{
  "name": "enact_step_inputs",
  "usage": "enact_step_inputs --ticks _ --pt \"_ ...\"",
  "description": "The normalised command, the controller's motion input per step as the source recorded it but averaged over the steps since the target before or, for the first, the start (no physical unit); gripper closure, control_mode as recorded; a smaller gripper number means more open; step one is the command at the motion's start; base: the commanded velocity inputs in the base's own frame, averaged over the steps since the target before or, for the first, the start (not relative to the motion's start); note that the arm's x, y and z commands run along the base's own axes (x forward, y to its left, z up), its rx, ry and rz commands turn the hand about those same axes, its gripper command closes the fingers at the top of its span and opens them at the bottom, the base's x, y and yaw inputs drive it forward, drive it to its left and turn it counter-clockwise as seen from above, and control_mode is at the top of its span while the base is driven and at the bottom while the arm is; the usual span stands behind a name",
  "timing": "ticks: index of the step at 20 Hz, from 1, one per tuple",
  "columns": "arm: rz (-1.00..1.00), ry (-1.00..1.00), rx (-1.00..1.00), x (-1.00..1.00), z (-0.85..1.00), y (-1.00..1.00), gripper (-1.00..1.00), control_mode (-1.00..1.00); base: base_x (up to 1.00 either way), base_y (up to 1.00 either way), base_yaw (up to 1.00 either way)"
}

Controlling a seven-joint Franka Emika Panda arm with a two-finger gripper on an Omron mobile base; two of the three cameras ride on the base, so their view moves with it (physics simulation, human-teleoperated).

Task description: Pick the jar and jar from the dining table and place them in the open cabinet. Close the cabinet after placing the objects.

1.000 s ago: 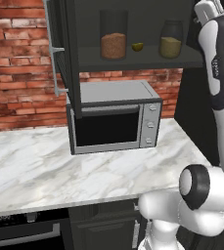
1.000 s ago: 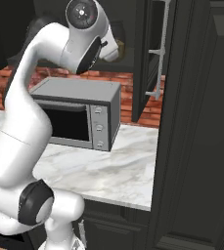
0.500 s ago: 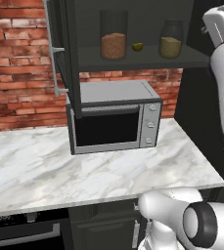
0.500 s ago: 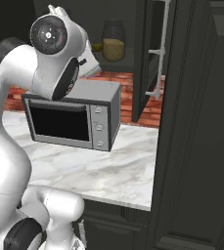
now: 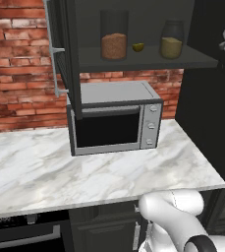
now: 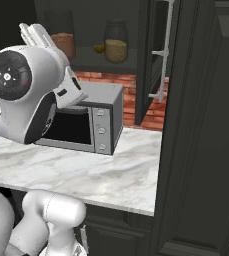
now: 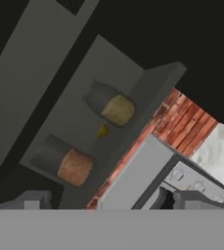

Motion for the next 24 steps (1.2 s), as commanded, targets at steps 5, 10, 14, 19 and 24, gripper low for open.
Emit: enact_step_inputs --ticks 5,10,14,19,24 --pt "0.0 0.0 0.0 -0.85 -0.1 0.01 -1.0 -1.0 0.0 0.0 0.0" --pt "0.0 0.01 0.0 -0.57 0.0 -0.01 -1.0 -1.0 0.0 0.0 0.0" --pt "0.0 0.01 0.0 -0.09 0.0 -0.16 -1.0 -1.0 0.0 0.0 0.0" --pt "0.0 0.0 0.0 0.0 0.0 -0.32 -1.0 -1.0 0.0 0.0 0.0" --pt "0.0 0.0 0.0 -0.09 0.0 -0.42 -1.0 -1.0 0.0 0.0 0.0"
